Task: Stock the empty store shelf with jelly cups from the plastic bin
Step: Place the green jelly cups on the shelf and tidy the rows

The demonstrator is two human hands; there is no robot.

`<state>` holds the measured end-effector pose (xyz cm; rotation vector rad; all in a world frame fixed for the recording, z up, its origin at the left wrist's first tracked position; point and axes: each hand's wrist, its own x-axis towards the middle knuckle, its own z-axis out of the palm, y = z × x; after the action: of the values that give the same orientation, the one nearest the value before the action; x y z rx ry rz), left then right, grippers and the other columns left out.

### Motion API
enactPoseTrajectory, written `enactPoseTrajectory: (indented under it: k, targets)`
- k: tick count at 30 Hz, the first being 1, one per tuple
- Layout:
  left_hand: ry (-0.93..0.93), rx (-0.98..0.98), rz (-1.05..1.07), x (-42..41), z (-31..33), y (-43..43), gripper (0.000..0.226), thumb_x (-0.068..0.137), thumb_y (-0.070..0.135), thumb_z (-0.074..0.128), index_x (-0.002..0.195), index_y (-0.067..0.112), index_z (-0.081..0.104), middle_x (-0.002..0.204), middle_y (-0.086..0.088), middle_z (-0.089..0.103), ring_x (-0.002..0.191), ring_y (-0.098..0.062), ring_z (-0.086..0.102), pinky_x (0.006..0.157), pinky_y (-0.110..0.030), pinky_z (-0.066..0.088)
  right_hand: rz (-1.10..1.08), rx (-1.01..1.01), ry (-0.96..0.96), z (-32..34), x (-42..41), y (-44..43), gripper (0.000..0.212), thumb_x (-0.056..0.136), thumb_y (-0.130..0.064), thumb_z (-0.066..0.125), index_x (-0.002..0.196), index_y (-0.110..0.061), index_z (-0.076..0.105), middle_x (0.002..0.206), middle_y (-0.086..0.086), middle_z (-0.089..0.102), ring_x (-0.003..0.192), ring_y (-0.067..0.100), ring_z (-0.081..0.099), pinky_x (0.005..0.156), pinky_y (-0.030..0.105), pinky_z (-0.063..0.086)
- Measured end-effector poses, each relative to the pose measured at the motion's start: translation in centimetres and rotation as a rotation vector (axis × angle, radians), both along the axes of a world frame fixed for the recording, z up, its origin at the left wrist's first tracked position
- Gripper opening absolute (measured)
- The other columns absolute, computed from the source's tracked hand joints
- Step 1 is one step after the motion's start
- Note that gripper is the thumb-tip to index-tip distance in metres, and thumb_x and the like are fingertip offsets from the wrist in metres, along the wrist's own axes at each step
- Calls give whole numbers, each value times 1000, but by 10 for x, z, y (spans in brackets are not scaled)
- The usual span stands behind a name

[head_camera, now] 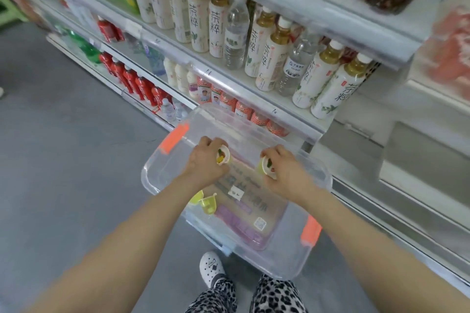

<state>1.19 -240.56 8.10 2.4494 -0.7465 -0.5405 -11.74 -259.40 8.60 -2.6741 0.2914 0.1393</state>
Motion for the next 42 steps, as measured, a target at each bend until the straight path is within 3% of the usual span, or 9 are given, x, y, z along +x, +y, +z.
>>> enactPoseTrajectory:
  k: [5,12,19,23,29,33,38,42]
  targets:
    - [-84,-105,27,-9,29,4,58,76,25,72,127,14,47,117,-6,55,105,-25,54,78,-26,34,-86,-12,-200,30,-5,-1,50,83,-28,69,126,-16,48,117,6,57,103,26,54,77,30,41]
    - [-233,-235,-91,-26,75,-19,51,82,22,70,130,11,57,118,-12,58,110,-30,52,96,-35,40,-156,-101,-295,83,-32,-22,49,82,-31,70,124,-15,51,116,7,58,106,26,53,83,33,43]
    - [-256,-386,-241,-80,120,-77,58,79,40,73,128,16,53,114,-2,60,101,-19,58,87,-36,50,-309,-183,-349,126,-107,-61,53,82,-35,71,127,-16,51,119,7,58,108,27,53,87,35,43]
    - [-330,-417,-335,-135,139,-123,48,77,37,75,120,21,59,114,1,62,104,-16,58,85,-26,45,-403,-214,-378,146,-177,-94,50,82,-33,71,126,-17,52,120,5,57,111,26,51,91,37,43]
    - [-399,-413,-520,-243,161,-193,52,80,37,73,126,17,59,118,-3,59,109,-19,55,83,-20,33,-546,-288,-421,170,-310,-139,47,82,-34,71,124,-18,56,114,4,58,110,26,51,95,34,39]
    - [-365,-455,-622,-331,175,-234,52,80,36,73,126,17,59,117,-3,59,105,-19,58,93,-29,44,-673,-340,-435,182,-405,-165,45,82,-37,70,121,-18,59,111,5,59,106,26,53,90,31,37]
    - [-360,-509,-793,-437,186,-285,52,79,35,74,126,16,60,112,-3,59,98,-18,60,93,-33,46,-816,-386,-432,192,-524,-187,46,81,-36,71,122,-18,60,112,6,59,108,28,55,90,33,40]
    - [-335,-547,-916,-530,190,-326,52,78,35,75,124,16,61,110,-2,60,92,-15,61,84,-19,41,-991,-428,-414,196,-629,-198,46,81,-35,71,122,-18,61,112,7,60,108,28,55,90,34,40]
